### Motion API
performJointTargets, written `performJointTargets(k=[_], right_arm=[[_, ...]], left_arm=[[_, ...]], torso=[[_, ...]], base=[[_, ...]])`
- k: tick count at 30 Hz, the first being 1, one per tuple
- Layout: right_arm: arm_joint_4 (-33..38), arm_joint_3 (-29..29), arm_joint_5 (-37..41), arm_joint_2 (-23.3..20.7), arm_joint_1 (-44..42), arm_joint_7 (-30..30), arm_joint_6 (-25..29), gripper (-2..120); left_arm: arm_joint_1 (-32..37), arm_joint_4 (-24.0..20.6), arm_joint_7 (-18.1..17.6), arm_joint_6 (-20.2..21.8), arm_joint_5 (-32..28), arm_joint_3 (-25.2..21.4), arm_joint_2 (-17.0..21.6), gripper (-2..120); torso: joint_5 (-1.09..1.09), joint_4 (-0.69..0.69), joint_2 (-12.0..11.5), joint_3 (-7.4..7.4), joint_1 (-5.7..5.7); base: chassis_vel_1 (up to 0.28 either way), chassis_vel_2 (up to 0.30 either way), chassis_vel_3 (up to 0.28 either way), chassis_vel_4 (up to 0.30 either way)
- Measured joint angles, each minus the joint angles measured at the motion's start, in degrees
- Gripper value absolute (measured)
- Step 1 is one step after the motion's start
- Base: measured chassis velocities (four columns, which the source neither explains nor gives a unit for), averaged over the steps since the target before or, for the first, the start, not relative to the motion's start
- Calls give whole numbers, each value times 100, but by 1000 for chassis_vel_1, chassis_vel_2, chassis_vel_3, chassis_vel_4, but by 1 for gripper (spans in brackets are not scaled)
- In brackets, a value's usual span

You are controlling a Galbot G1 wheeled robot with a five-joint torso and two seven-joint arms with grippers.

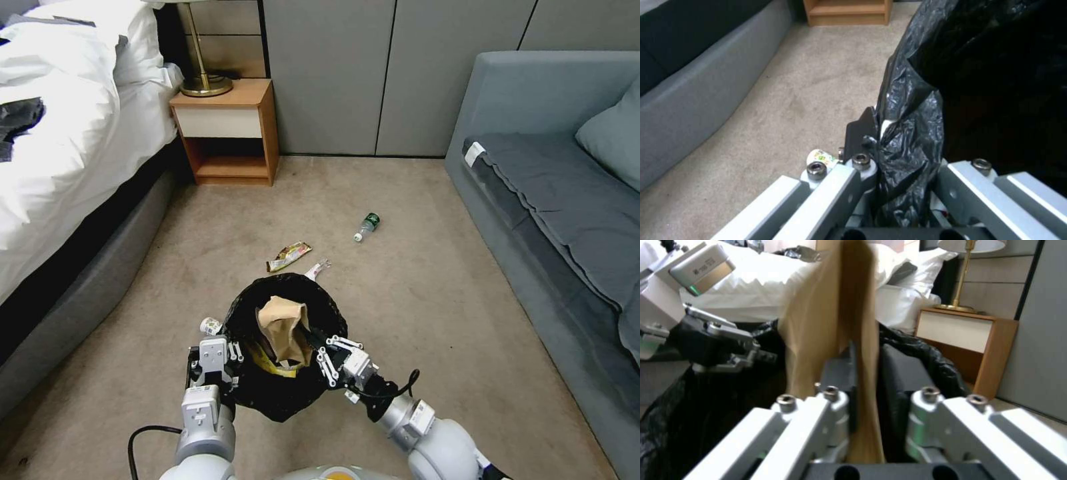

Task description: Pick up the trash bin, then pick up the garbage from the floor and place it into the trash bin.

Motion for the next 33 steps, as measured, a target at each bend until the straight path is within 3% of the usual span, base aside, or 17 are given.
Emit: performJointTargets(k=[8,11,13,20,23,25,30,33], right_arm=[[218,152,3,-371,-51,87,-124,46],[325,162,4,-554,-76,195,-278,61],[343,158,5,-575,-79,220,-314,63],[647,152,13,-701,-86,406,-691,92],[793,225,14,-677,-127,420,-692,98],[1102,395,-14,-550,-242,508,-675,106],[1631,712,-194,-68,-489,819,-588,111],[1912,1059,-398,670,-940,1291,-497,114]], left_arm=[[16,-34,0,5,-2,-7,8,3],[28,-47,0,7,14,8,5,3],[34,-49,0,7,22,17,2,3],[93,-73,0,0,78,51,-2,3],[93,-73,0,-5,78,39,3,3],[93,-69,0,-15,73,-1,19,3],[83,-39,-3,-21,52,-44,41,3],[66,-23,-3,-23,2,-100,57,3]], torso=[[0,0,0,0,0],[0,0,0,0,0],[0,0,0,0,0],[0,0,0,0,0],[-1,0,0,0,0],[-2,2,0,0,0],[-3,1,0,0,0],[-2,-1,0,0,0]], base=[[0,0,0,0],[0,0,0,0],[0,0,0,0],[0,0,0,0],[0,0,0,0],[0,0,0,0],[0,0,0,0],[0,0,0,0]])
